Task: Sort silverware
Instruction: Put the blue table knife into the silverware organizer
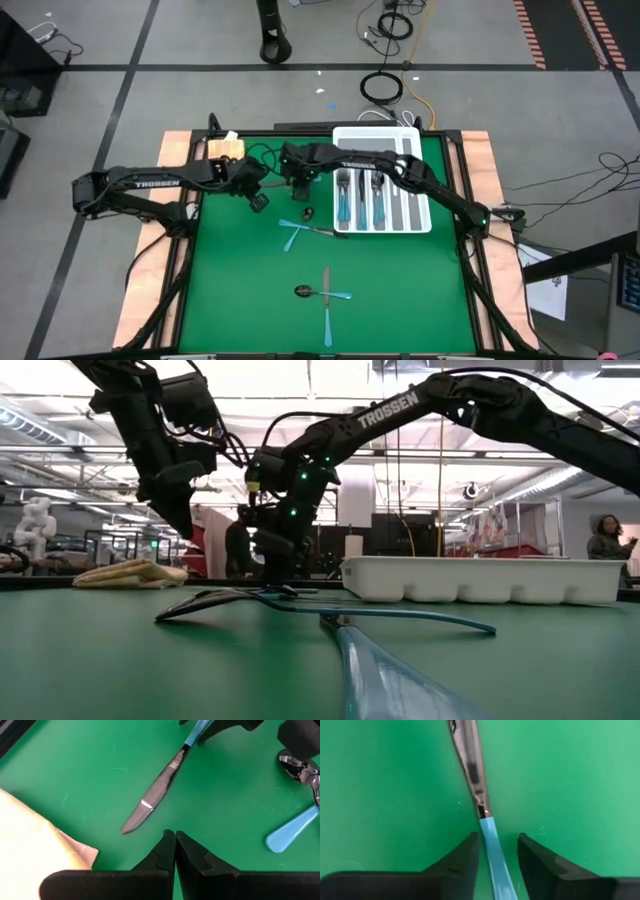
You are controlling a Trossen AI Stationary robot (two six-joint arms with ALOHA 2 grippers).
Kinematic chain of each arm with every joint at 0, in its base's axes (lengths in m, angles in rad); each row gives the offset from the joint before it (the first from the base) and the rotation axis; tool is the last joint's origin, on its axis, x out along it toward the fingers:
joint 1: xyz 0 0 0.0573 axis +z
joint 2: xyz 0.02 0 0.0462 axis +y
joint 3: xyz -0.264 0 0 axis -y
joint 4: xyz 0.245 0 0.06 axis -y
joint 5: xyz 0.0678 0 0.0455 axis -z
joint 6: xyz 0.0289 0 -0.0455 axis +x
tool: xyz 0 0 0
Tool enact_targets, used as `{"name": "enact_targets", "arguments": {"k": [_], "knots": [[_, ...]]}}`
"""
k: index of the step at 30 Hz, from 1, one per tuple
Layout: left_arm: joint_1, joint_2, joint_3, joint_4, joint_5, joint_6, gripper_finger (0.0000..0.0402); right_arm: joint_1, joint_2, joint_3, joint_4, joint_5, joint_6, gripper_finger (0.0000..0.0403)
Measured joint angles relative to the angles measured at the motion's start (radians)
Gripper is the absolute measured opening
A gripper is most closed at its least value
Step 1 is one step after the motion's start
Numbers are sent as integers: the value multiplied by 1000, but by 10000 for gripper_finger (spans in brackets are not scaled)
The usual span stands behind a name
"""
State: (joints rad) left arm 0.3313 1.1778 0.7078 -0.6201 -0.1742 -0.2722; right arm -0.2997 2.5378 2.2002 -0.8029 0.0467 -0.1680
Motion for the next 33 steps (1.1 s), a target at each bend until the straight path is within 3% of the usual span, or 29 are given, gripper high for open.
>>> {"name": "enact_targets", "arguments": {"k": [7, 12, 22, 33], "knots": [[0, 0, 0, 0, 0, 0, 15, 2, -1, 0, -35, 7, -32, 11], [0, 0, 0, -5, 0, 2, 15, 6, -3, 0, -66, -5, -13, 1], [0, 0, 1, -17, 0, 27, 15, 52, -28, 0, -123, -132, 103, 0], [0, -2, 3, -14, 1, 51, 15, 117, -73, 0, -129, -128, 232, 0]]}}
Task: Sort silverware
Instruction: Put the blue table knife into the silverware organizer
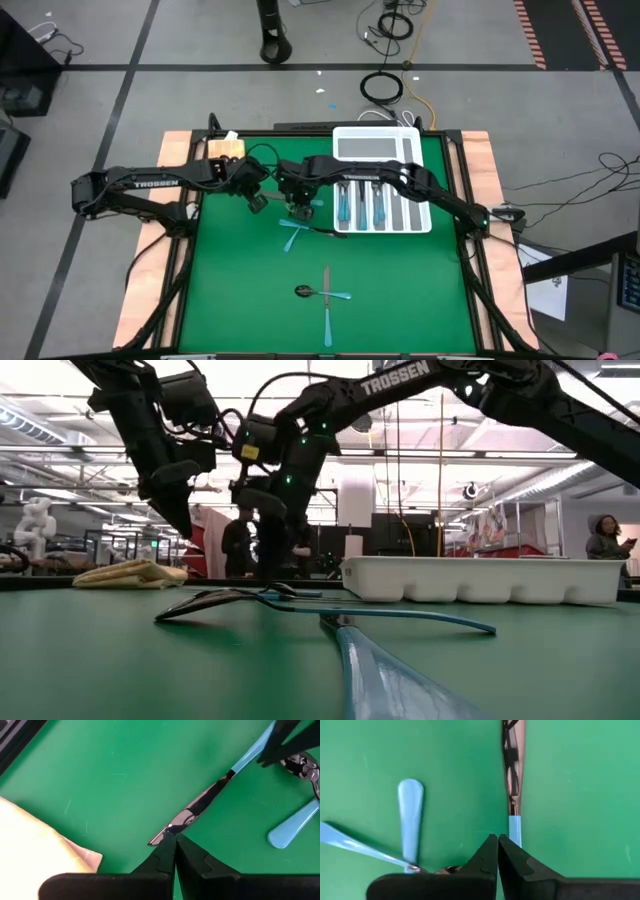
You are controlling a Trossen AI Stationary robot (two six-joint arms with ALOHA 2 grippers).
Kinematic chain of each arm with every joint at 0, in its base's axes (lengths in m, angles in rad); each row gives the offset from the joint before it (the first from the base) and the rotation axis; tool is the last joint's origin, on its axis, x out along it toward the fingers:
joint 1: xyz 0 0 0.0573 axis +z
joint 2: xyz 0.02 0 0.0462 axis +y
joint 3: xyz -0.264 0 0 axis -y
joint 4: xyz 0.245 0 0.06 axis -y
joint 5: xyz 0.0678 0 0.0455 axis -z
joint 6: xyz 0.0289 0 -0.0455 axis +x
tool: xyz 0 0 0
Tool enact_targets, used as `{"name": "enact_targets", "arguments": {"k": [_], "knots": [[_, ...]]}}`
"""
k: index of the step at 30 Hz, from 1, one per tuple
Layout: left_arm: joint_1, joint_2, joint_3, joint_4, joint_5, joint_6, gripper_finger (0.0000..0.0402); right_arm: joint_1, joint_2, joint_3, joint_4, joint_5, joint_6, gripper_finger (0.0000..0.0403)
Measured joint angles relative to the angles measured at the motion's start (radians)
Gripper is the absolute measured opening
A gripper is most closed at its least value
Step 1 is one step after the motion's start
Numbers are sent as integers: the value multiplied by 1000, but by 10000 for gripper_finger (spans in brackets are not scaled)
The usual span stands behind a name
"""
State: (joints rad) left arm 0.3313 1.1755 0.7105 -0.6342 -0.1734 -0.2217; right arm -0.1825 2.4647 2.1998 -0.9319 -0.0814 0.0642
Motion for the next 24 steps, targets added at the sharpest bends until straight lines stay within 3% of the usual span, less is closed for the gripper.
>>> {"name": "enact_targets", "arguments": {"k": [3, 8, 12, 18, 24], "knots": [[0, 0, -4, 1, 0, 42, 15, 15, -31, 0, -41, 15, 20, 0], [0, 3, -46, 10, 8, 80, 15, 45, -65, 2, -66, 119, -140, 9], [0, 3, -95, 32, 49, 71, 15, 8, -44, 1, -137, 29, -167, 61], [0, 3, -130, 50, 70, 58, 15, -14, -35, 1, -201, 103, -230, 156], [0, 3, -132, 58, 69, 19, 15, -21, -34, -8, -176, 102, -207, 179]]}}
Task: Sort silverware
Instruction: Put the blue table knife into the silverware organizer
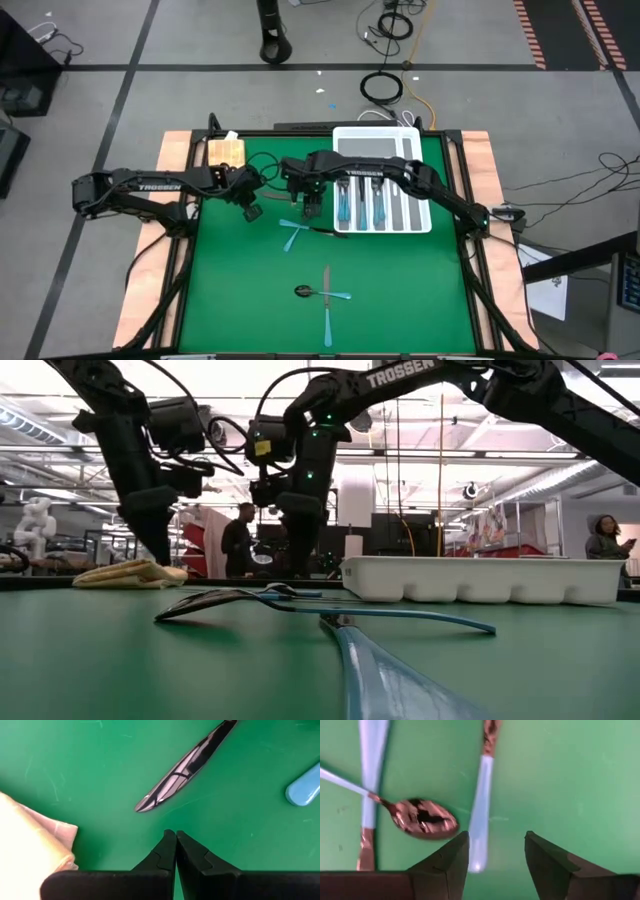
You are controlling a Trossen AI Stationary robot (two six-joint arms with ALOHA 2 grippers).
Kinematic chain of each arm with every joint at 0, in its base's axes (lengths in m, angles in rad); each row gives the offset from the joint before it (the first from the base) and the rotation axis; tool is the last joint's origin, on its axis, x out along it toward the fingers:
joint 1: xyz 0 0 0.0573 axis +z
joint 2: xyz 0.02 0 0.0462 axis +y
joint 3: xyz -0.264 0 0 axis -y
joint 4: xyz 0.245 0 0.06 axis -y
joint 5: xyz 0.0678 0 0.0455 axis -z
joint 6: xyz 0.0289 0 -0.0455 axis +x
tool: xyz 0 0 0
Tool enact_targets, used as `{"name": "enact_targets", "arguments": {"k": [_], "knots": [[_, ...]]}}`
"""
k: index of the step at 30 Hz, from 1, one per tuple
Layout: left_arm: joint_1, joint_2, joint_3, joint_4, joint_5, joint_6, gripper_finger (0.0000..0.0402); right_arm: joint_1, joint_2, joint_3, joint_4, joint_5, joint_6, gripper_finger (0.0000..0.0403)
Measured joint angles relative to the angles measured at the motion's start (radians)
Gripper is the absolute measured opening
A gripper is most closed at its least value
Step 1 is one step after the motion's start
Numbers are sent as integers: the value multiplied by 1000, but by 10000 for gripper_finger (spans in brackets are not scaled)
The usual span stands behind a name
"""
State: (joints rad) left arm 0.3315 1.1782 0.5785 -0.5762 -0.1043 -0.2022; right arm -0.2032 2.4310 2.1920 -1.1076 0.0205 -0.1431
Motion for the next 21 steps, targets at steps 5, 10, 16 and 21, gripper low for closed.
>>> {"name": "enact_targets", "arguments": {"k": [5, 10, 16, 21], "knots": [[0, 0, -1, 3, 3, -3, 15, 1, 0, -56, 45, -38, 29, 171], [0, 0, -1, 17, 4, -2, 15, -3, -3, -143, 94, -46, 35, 169], [0, 0, -1, 29, 6, -2, 15, -4, -10, -231, 135, -75, 79, 155], [0, 0, -1, 33, 6, -2, 15, 15, -12, -259, 144, -69, 114, 39]]}}
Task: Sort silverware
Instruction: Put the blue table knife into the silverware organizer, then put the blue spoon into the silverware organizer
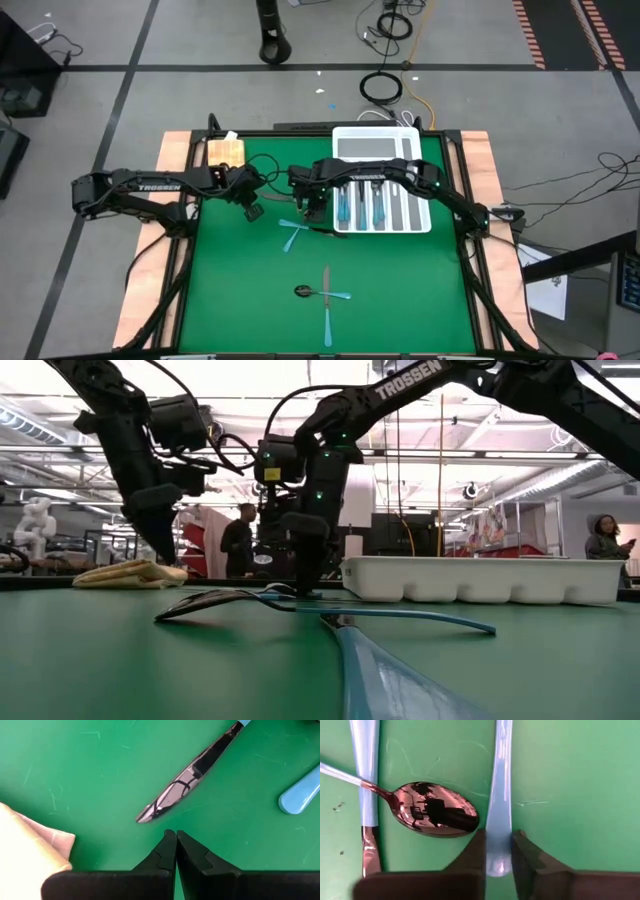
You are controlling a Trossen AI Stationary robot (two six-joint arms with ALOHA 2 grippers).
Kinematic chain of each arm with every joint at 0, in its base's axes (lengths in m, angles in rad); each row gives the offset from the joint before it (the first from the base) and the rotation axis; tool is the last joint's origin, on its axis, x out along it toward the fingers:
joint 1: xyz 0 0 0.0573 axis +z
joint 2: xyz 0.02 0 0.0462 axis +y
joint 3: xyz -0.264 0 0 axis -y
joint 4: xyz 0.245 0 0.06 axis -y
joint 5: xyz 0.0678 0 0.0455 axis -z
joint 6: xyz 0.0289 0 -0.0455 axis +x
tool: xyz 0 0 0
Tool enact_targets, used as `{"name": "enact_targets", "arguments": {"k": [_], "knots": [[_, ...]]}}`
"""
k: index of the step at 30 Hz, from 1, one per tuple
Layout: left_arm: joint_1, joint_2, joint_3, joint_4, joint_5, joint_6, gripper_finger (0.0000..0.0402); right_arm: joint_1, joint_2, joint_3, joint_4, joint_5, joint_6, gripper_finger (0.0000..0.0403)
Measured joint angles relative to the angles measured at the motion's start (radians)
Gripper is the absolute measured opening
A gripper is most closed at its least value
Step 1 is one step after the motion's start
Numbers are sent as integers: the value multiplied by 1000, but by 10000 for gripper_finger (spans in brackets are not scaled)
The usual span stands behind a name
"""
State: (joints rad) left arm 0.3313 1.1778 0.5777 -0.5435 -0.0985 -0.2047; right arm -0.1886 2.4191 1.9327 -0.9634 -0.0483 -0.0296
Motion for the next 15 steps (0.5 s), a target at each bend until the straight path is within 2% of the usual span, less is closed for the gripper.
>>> {"name": "enact_targets", "arguments": {"k": [2, 6, 15], "knots": [[0, 0, 0, 5, 0, 0, 15, 4, 0, -1, 3, 2, 19, 18], [0, 0, 0, 4, 0, 0, 15, 11, -4, -4, 7, 6, 60, 8], [0, 0, 0, 3, -1, 1, 15, 27, -51, -14, 32, -43, 210, 4]]}}
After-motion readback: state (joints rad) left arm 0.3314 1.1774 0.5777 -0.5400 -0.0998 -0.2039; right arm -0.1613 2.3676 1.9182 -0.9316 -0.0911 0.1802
